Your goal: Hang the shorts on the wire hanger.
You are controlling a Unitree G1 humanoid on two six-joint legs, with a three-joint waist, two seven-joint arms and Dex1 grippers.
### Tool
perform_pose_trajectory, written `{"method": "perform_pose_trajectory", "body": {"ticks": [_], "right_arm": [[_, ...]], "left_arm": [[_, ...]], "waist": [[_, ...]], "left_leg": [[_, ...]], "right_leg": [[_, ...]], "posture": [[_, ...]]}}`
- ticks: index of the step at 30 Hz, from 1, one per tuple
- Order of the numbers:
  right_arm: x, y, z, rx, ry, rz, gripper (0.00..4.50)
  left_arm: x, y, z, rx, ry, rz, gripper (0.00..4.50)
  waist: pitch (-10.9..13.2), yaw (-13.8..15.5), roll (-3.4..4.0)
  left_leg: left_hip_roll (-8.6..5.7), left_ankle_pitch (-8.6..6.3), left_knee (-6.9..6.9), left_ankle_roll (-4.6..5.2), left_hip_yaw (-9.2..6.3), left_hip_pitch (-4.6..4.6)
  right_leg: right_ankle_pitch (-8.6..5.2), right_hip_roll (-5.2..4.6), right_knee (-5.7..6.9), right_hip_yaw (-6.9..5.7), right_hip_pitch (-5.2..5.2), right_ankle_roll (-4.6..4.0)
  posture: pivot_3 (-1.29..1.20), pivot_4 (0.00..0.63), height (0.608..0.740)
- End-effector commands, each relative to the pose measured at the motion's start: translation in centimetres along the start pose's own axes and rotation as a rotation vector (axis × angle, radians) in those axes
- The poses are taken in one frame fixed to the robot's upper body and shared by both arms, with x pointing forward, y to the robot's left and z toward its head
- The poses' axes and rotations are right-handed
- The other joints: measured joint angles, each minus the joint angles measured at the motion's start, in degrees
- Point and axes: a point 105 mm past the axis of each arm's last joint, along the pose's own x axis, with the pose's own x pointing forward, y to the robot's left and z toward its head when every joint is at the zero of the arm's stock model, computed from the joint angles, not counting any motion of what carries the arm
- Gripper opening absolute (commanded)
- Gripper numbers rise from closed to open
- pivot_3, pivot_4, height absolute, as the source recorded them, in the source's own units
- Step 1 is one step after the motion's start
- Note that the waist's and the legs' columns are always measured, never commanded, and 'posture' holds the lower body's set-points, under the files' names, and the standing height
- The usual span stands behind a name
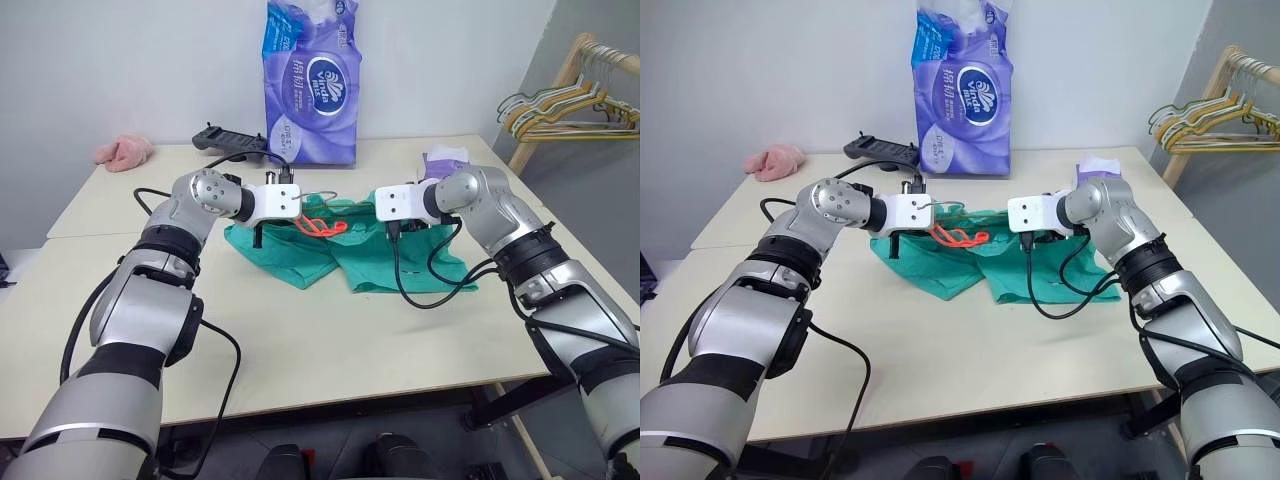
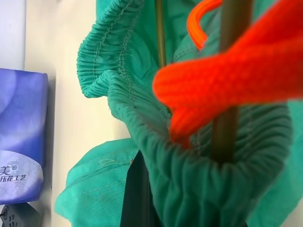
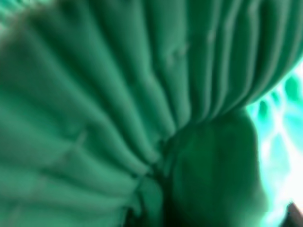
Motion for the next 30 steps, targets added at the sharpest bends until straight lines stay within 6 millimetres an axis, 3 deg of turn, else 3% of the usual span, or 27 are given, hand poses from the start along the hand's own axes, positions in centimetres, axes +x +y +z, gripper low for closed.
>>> {"method": "perform_pose_trajectory", "body": {"ticks": [1,4,12,17,27,30], "right_arm": [[-0.7,-1.6,0.2,-0.021,0.006,-0.061,0.99],[-0.7,-1.8,0.0,-0.024,0.015,-0.074,0.02],[-0.8,-2.4,0.1,-0.005,0.001,-0.127,0.02],[-1.0,-2.6,0.3,0.011,-0.009,-0.146,0.00],[-0.6,-0.6,-0.7,0.299,-0.098,-0.095,0.00],[-0.5,0.3,-1.3,0.316,-0.089,-0.067,0.00]], "left_arm": [[-0.7,1.4,1.4,0.055,-0.039,0.050,0.00],[-0.6,1.4,1.5,0.056,-0.042,0.049,0.00],[-0.8,1.3,1.5,0.065,-0.049,0.051,0.00],[-1.1,1.2,1.8,0.045,-0.083,0.034,1.40],[-4.6,1.4,1.1,0.117,-0.074,0.019,4.49],[-5.5,1.7,0.4,0.104,-0.051,0.049,4.49]], "waist": [[0.00,0.00,0.00],[0.00,0.00,0.01],[-0.01,0.01,0.01],[-0.01,0.02,0.01],[-0.02,-0.01,0.02],[-0.02,0.00,0.02]], "left_leg": [[0.00,0.00,0.00,0.00,0.00,0.00],[0.00,0.00,0.00,-0.01,0.00,0.00],[0.00,0.00,0.00,-0.01,0.00,0.00],[0.00,0.01,0.00,-0.01,-0.01,-0.01],[0.02,0.01,0.00,-0.01,-0.02,-0.01],[0.02,0.01,0.00,-0.01,-0.04,-0.02]], "right_leg": [[0.00,0.00,0.00,0.00,0.00,0.00],[0.00,0.00,0.00,0.00,0.00,0.00],[0.00,-0.01,0.01,0.01,0.00,0.00],[0.00,-0.02,0.01,0.02,0.00,0.00],[0.00,-0.02,0.02,0.03,0.00,-0.01],[0.00,-0.02,0.01,0.03,0.00,-0.01]], "posture": [[0.05,0.002,0.740],[0.05,0.000,0.740],[0.06,0.000,0.740],[0.05,0.000,0.740],[0.06,0.000,0.740],[0.07,0.000,0.740]]}}
